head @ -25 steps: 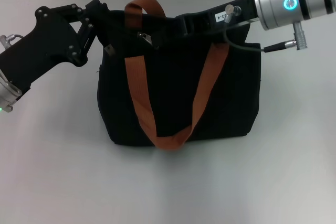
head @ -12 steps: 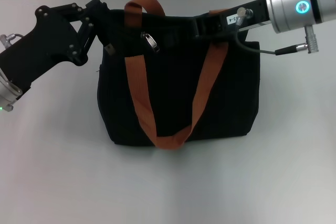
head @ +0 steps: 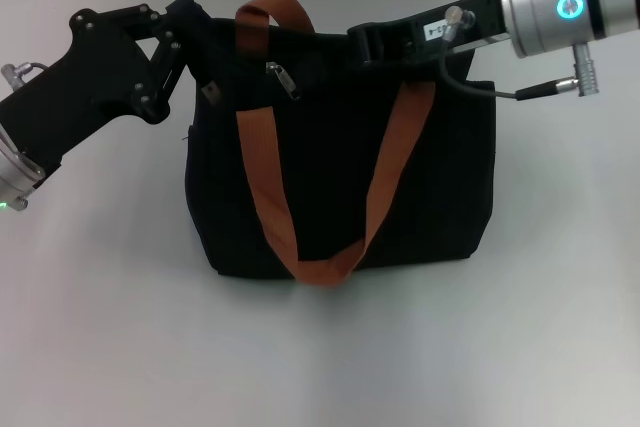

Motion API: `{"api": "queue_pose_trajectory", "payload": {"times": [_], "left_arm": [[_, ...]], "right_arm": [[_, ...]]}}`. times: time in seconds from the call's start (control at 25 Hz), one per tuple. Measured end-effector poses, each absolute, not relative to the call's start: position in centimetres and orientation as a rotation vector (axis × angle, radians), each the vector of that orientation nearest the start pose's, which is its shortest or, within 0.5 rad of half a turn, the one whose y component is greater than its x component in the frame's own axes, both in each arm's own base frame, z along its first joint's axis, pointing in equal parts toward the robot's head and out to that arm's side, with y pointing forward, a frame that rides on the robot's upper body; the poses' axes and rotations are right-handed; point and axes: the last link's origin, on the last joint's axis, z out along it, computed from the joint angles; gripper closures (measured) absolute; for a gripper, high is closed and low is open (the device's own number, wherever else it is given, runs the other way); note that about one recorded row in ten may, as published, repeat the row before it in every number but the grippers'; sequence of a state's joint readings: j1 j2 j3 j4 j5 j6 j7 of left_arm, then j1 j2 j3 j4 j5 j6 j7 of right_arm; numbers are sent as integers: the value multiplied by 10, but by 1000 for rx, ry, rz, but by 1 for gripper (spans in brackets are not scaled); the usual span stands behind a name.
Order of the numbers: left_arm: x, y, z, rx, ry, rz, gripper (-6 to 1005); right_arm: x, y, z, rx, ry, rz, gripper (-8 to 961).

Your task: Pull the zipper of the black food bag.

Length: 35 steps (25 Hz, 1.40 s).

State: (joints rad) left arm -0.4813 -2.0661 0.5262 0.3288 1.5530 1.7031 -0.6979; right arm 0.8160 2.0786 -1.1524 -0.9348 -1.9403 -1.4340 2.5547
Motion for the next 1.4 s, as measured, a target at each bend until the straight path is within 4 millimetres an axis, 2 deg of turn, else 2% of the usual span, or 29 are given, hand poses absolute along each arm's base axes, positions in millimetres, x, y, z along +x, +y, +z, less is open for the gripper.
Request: {"api": "queue_pose_trajectory", "payload": {"times": [0.2, 0.32, 0.88, 1.04, 1.16, 1.4], "left_arm": [[-260, 312, 19, -2187, -102, -1167, 974], [-259, 312, 18, -2188, -101, -1170, 974], [-259, 311, 18, -2189, -101, -1172, 974], [-259, 312, 19, -2186, -126, -1186, 974], [-259, 312, 19, -2185, -132, -1191, 974], [-259, 314, 20, -2173, -150, -1199, 974]], "right_arm": [[92, 390, -28, -2814, 1412, 465, 846], [88, 390, -30, -2831, 1415, 465, 707], [91, 391, -24, -2824, 1417, 488, 705], [89, 392, -22, -2837, 1355, 493, 705], [87, 392, -26, -2857, 1288, 497, 705], [87, 391, -35, -2872, 1309, 521, 704]]}}
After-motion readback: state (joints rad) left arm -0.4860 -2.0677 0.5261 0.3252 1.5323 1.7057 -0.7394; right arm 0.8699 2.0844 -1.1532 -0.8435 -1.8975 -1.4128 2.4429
